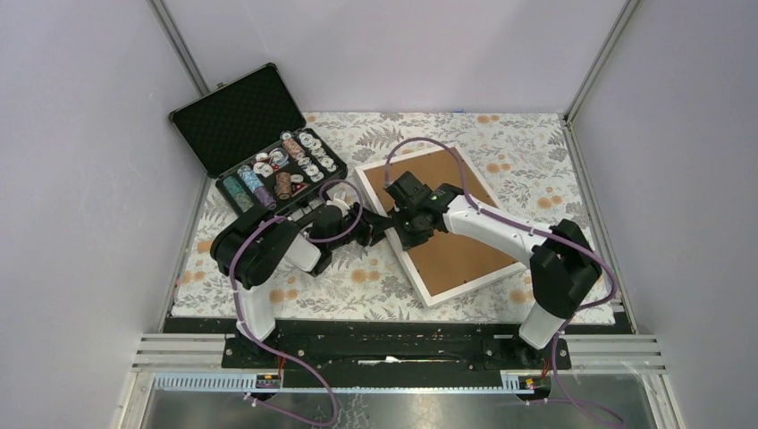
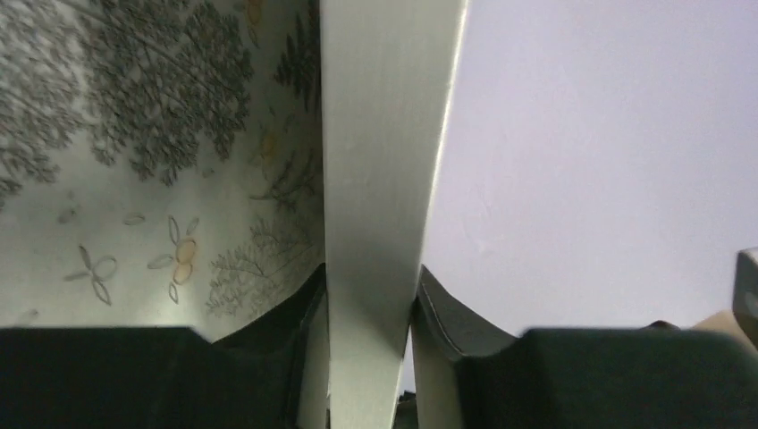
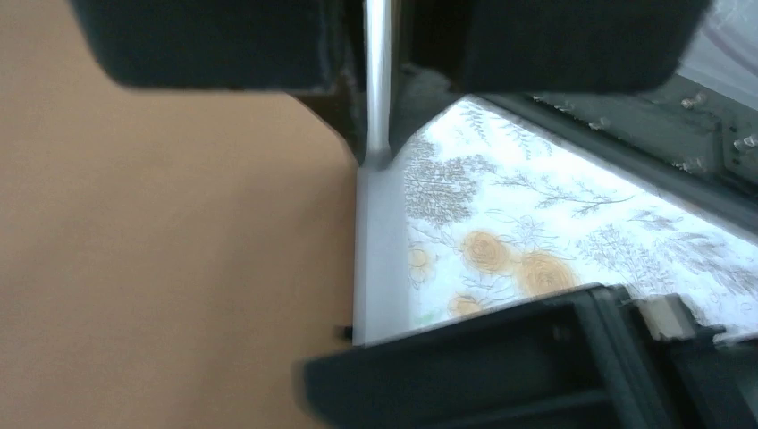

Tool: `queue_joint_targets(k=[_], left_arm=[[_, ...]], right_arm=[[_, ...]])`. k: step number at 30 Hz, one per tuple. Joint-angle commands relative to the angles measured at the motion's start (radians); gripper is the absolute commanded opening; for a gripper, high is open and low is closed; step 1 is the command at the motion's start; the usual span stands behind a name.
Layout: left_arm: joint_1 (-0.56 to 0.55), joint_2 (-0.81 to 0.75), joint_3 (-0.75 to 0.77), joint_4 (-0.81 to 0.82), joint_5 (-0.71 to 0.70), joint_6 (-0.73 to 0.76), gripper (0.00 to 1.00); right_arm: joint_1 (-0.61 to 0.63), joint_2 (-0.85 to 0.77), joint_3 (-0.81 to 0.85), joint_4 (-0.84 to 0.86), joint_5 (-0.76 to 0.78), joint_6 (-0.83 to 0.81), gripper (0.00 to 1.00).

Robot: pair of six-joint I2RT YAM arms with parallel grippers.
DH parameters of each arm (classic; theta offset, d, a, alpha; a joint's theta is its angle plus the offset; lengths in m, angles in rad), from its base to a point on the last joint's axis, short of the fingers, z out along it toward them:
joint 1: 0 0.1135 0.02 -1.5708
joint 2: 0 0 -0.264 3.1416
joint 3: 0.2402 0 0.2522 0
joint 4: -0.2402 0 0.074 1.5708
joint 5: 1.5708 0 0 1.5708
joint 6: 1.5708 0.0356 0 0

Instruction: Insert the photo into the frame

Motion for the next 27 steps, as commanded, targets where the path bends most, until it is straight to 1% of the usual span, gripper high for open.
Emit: queue_joint_targets(k=[1,2,3,4,5,6,7,8,9,11,12,13,15,17,19,20,21,22,25,27], left_arm=[[0.007,-0.061,0.108,-0.011,-0.005,0.075,0.22],[0.015,-0.081,0.136,-0.069,0.007,0.105,0.14],[0.02,-0.104,0.159,-0.122,0.018,0.134,0.06],[0.035,-0.128,0.181,-0.187,0.028,0.156,0.0],[0.048,-0.155,0.2,-0.25,0.037,0.186,0.0],[0.065,-0.181,0.22,-0.307,0.051,0.209,0.0],[0.083,-0.2,0.247,-0.376,0.073,0.23,0.0],[0.1,-0.218,0.277,-0.442,0.095,0.246,0.0],[0.117,-0.234,0.305,-0.509,0.115,0.259,0.0],[0.141,-0.257,0.366,-0.636,0.147,0.28,0.0],[0.151,-0.265,0.398,-0.693,0.157,0.291,0.0],[0.158,-0.28,0.423,-0.732,0.162,0.304,0.0],[0.172,-0.311,0.477,-0.818,0.159,0.33,0.0],[0.189,-0.333,0.519,-0.9,0.151,0.347,0.0],[0.203,-0.347,0.561,-0.988,0.139,0.356,0.0],[0.208,-0.354,0.574,-1.024,0.137,0.354,0.0],[0.215,-0.36,0.576,-1.037,0.134,0.344,0.0],[0.221,-0.367,0.576,-1.039,0.134,0.333,0.0],[0.229,-0.391,0.57,-1.052,0.12,0.306,0.0],[0.231,-0.401,0.573,-1.057,0.117,0.295,0.0]], right_arm=[[-0.007,-0.116,0.009,0.072,-0.046,0.018,0.0],[-0.009,-0.133,0.003,0.076,-0.048,0.013,0.0],[-0.01,-0.149,0.0,0.071,-0.049,-0.002,0.04],[-0.012,-0.171,-0.004,0.065,-0.048,-0.021,0.2],[-0.012,-0.2,-0.016,0.051,-0.048,-0.056,0.39],[-0.012,-0.232,-0.037,0.05,-0.039,-0.112,0.55],[-0.012,-0.277,-0.062,0.058,-0.017,-0.151,0.67],[-0.012,-0.322,-0.098,0.077,-0.006,-0.203,0.76],[-0.011,-0.378,-0.137,0.109,-0.021,-0.261,0.83],[-0.011,-0.485,-0.216,0.188,-0.034,-0.342,0.9],[-0.01,-0.536,-0.249,0.218,-0.055,-0.407,0.93],[-0.008,-0.586,-0.289,0.262,-0.102,-0.471,0.98],[0.016,-0.699,-0.399,0.383,-0.186,-0.583,1.0],[0.088,-0.807,-0.505,0.47,-0.194,-0.73,1.0],[0.202,-0.898,-0.59,0.498,-0.182,-0.924,1.0],[0.296,-0.916,-0.613,0.513,-0.118,-0.988,1.0],[0.338,-0.92,-0.637,0.552,-0.02,-1.009,1.0],[0.411,-0.912,-0.652,0.587,0.086,-1.026,1.0],[0.524,-0.831,-0.666,0.648,0.392,-1.065,1.0],[0.592,-0.769,-0.706,0.796,0.622,-1.12,1.0]])
